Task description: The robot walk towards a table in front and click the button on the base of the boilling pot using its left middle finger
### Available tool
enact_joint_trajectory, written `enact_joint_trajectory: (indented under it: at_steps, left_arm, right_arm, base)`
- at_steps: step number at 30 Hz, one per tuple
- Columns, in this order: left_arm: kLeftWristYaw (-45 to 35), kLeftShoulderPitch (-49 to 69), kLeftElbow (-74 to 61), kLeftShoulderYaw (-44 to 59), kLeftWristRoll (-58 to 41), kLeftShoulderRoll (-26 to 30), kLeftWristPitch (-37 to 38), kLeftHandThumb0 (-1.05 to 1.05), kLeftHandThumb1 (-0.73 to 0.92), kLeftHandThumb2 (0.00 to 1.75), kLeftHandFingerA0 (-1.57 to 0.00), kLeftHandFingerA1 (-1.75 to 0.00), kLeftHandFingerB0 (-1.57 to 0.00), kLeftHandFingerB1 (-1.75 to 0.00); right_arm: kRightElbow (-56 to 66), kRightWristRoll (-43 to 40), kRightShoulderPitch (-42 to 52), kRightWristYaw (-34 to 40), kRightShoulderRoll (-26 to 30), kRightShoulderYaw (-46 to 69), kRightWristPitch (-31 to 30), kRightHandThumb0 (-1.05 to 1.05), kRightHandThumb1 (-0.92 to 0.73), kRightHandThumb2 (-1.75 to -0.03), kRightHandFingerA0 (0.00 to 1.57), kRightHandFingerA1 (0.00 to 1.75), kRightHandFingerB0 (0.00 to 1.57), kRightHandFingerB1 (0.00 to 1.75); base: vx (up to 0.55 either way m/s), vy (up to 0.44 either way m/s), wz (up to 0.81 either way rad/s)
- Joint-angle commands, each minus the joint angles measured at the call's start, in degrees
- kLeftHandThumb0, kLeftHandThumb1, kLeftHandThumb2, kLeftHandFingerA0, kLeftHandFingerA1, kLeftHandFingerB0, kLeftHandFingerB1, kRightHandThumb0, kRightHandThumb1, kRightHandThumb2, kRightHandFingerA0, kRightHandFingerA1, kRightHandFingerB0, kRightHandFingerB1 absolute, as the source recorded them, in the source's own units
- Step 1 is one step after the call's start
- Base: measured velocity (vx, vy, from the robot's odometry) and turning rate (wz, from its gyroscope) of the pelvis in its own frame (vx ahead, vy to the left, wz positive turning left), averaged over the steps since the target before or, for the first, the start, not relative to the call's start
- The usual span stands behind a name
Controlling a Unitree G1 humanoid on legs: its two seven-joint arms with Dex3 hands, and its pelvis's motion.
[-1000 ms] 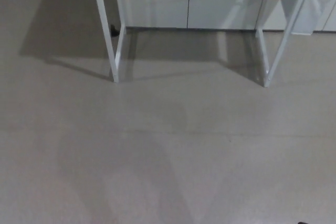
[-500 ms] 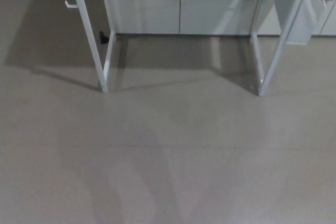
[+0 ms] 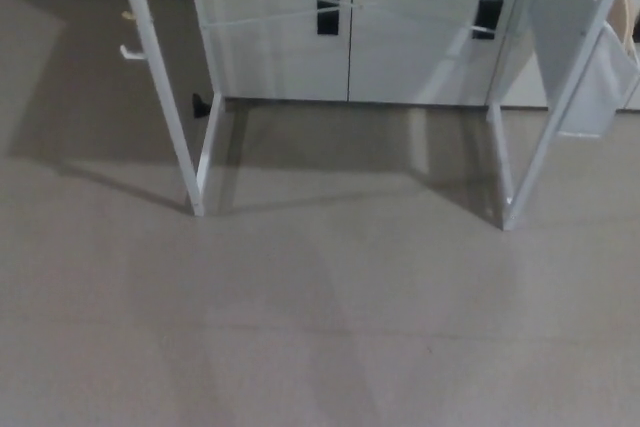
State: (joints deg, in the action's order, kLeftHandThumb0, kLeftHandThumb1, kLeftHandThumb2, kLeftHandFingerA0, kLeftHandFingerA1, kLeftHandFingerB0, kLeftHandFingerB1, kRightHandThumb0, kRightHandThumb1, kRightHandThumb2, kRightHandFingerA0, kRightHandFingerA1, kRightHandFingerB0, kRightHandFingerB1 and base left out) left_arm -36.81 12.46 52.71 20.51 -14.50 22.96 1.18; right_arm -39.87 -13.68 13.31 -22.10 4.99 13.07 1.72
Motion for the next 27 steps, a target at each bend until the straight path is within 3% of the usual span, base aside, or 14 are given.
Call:
enact_joint_trajectory:
  at_steps: [1, 9, 20, 27]
  left_arm:
    - [-0.22, 0.57, -1.02, -0.37, 0.26, 0.9, 1.45, -0.15, 0.48, 0.53, -0.52, -0.44, -0.38, -0.34]
    - [0.57, 0.37, -0.39, -0.51, 0.26, 0.86, 0.96, -0.17, 0.45, 0.55, -0.48, -0.45, -0.39, -0.36]
    - [0.6, -0.39, 0.16, -1.23, 0.64, 1.33, 2.01, -0.22, 0.44, 0.58, -0.51, -0.46, -0.39, -0.37]
    - [1.97, -1.76, 0.26, -2.41, 0.83, -0.01, 1.19, -0.21, 0.45, 0.57, -0.52, -0.46, -0.45, -0.38]
  right_arm:
    - [0.83, -0.17, 0.48, 0.28, 0.78, 0.38, -0.41, -0.05, -0.49, -0.53, 0.61, 0.52, 0.38, 0.41]
    - [-0.48, 0.24, 0.15, -0.08, 1.13, 0.08, 0.8, -0.05, -0.49, -0.53, 0.58, 0.52, 0.41, 0.42]
    - [0.31, 0.72, -0.09, -0.32, 1.43, -0.57, 0.51, -0.08, -0.5, -0.54, 0.56, 0.51, 0.39, 0.41]
    - [-1.16, 0.74, -1.7, 0.09, 3.05, 0.05, 0.5, -0.1, -0.47, -0.54, 0.54, 0.51, 0.4, 0.42]
  base:
    - [0.36, -0.424, 0.43]
    - [0.27, -0.061, -0.01]
    - [0.38, 0.176, -0.1]
    - [0.36, -0.005, 0.15]
